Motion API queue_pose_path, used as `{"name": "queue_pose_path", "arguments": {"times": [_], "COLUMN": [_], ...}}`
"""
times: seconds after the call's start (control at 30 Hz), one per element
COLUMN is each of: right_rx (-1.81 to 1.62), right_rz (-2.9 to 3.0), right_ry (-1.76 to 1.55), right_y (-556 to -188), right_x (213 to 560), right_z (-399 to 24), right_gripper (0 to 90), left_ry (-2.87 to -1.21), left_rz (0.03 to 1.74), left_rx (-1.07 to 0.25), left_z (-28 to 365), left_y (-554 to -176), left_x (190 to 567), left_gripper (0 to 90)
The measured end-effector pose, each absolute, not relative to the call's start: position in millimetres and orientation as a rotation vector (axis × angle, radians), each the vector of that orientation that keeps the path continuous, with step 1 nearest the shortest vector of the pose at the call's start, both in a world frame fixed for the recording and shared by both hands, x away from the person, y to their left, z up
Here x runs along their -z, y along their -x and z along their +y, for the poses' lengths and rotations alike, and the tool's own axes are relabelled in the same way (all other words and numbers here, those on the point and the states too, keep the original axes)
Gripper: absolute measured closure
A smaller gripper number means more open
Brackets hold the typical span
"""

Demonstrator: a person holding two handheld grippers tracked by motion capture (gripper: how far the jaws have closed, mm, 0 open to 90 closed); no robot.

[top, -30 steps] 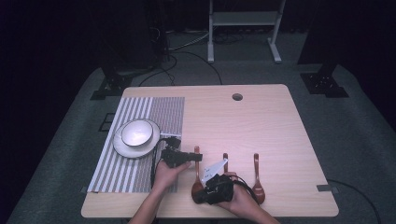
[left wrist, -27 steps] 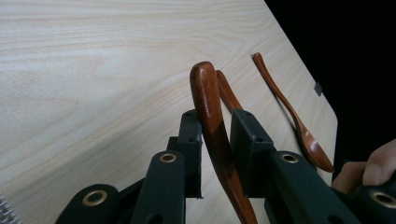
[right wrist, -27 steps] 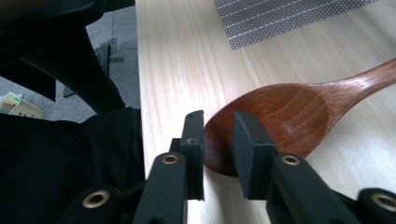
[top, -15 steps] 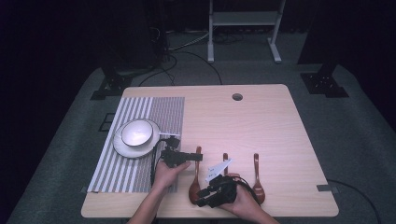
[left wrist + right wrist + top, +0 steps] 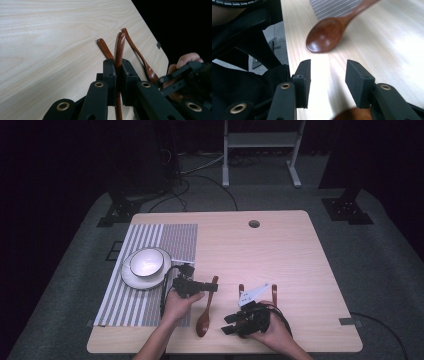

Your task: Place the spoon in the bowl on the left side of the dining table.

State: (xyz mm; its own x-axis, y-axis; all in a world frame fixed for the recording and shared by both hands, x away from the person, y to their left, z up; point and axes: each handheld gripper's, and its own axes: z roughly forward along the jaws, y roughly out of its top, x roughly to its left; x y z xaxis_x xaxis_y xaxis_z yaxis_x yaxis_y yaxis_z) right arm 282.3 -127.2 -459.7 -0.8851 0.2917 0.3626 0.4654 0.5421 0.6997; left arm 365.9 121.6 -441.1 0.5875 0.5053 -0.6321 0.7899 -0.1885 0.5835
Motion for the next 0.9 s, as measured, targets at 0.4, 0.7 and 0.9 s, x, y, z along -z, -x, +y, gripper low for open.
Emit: {"name": "queue_pose_path", "arguments": {"times": [0.4,0.7,0.9], "right_rx": [1.284,1.298,1.306], "right_rz": [-2.566,-2.572,-2.572], "right_ry": [0.741,0.792,0.835], "right_y": [-283.6,-282.4,-281.9], "right_x": [451.8,446.2,443.1], "right_z": [-161.2,-180.7,-191.7], "right_gripper": [51.4,49.5,49.4], "left_ry": [-1.909,-1.96,-1.989], "left_rz": [1.037,1.042,1.051], "left_rx": [0.324,0.282,0.256], "left_z": [122.6,126.9,135.7], "left_y": [-367.6,-369.8,-371.0], "left_x": [424.9,413.3,406.3], "left_gripper": [84.2,84.3,84.2]}}
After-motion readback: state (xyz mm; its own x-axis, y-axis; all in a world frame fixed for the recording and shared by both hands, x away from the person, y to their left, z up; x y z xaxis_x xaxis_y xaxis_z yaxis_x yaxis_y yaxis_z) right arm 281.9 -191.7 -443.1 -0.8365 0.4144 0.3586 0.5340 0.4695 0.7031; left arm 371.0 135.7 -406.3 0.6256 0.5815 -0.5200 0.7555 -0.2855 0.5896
